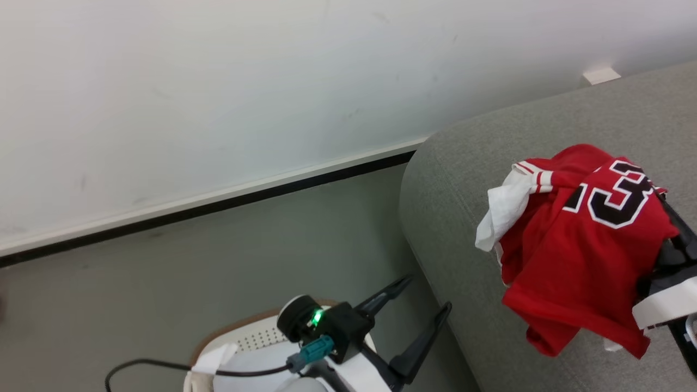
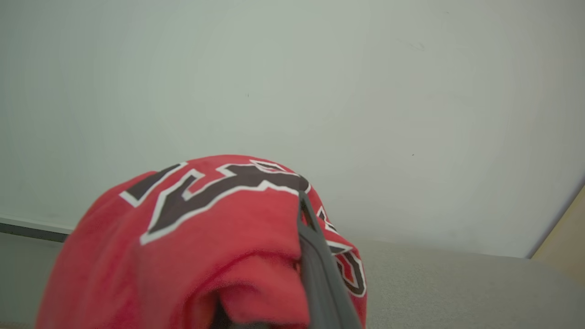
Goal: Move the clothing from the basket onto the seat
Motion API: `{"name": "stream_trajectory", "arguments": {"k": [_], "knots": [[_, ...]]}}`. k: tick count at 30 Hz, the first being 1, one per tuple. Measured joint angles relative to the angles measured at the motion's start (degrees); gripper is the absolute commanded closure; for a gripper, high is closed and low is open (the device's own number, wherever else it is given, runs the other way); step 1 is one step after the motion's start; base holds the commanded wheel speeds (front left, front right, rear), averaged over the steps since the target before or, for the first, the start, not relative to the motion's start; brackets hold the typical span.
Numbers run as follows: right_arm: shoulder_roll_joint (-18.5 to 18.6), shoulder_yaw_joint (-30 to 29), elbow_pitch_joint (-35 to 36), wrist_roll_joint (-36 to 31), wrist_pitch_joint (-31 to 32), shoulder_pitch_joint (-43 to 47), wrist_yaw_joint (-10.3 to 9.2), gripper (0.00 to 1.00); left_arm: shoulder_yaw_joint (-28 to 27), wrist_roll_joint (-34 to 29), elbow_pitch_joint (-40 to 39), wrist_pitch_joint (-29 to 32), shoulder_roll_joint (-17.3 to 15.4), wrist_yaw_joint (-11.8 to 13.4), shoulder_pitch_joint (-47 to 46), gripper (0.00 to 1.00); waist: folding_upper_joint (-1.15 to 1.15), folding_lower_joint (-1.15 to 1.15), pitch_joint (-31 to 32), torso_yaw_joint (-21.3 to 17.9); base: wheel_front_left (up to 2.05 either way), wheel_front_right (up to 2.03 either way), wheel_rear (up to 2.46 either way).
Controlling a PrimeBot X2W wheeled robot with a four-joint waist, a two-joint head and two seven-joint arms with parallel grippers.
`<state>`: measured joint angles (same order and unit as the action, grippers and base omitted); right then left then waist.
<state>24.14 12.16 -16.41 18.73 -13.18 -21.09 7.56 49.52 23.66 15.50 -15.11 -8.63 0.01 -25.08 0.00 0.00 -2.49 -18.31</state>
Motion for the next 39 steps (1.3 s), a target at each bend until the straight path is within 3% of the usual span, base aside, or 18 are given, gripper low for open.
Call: {"name": "stream_trajectory", "arguments": {"k": [8, 13, 17, 27, 31, 34, 35, 36, 39], "knots": [[-0.94, -9.89, 3.05, -0.18, 2.79, -5.87, 0.00, 1.00, 0.78, -2.45, -2.79, 2.59, 0.03, -2.29, -8.66, 0.00, 0.00, 0.00, -7.49, 2.38, 0.00, 0.00, 0.00], [-1.71, -17.19, 2.64, -0.53, 6.19, -15.02, 0.00, 1.00, 0.40, -4.65, -5.14, 4.04, -0.19, -3.57, -16.44, 0.00, 0.00, 0.01, -15.21, 4.47, 0.00, 0.00, 0.00], [-0.24, -24.61, 0.38, -1.56, 8.66, -23.12, 0.00, 1.00, 0.64, -5.88, -6.84, 4.94, -0.35, -4.61, -21.31, 0.00, 0.00, 0.02, -21.99, 6.21, 0.00, 0.00, 0.00], [4.70, -38.73, -11.95, -9.73, 9.58, -35.88, 0.00, 1.00, 1.53, -7.09, -10.00, 5.68, -0.07, -5.28, -26.50, 0.00, -0.01, 0.03, -36.37, 11.23, 0.00, 0.00, 0.00], [4.25, -44.00, -18.85, -15.28, 7.23, -36.36, 0.00, 1.00, 1.82, -7.15, -9.71, 5.46, -0.15, -5.03, -26.38, 0.00, -0.01, 0.02, -39.01, 13.71, 0.00, 0.00, 0.00], [1.91, -46.68, -23.56, -18.92, 4.45, -35.41, 0.00, 0.98, 1.82, -7.13, -8.89, 5.03, -0.75, -4.66, -25.46, 0.00, -0.01, 0.02, -39.29, 14.81, 0.00, 0.00, 0.00], [1.13, -46.82, -24.85, -20.16, 3.41, -34.61, 0.00, 0.55, 1.76, -7.02, -8.64, 4.94, -1.07, -4.52, -24.99, 0.00, -0.01, 0.02, -39.01, 14.88, 0.00, 0.00, 0.00], [0.84, -47.24, -25.82, -21.42, 2.23, -33.74, 0.01, 0.03, 1.68, -6.91, -8.43, 4.94, -1.19, -4.39, -24.67, 0.00, -0.01, 0.02, -38.61, 14.87, 0.00, 0.00, 0.00], [0.84, -49.81, -28.43, -24.25, 0.44, -33.22, 0.00, 0.00, 1.18, -5.78, -7.76, 4.92, -1.40, -3.64, -23.76, 0.00, -0.01, 0.01, -36.35, 14.39, 0.00, 0.00, 0.00]]}}
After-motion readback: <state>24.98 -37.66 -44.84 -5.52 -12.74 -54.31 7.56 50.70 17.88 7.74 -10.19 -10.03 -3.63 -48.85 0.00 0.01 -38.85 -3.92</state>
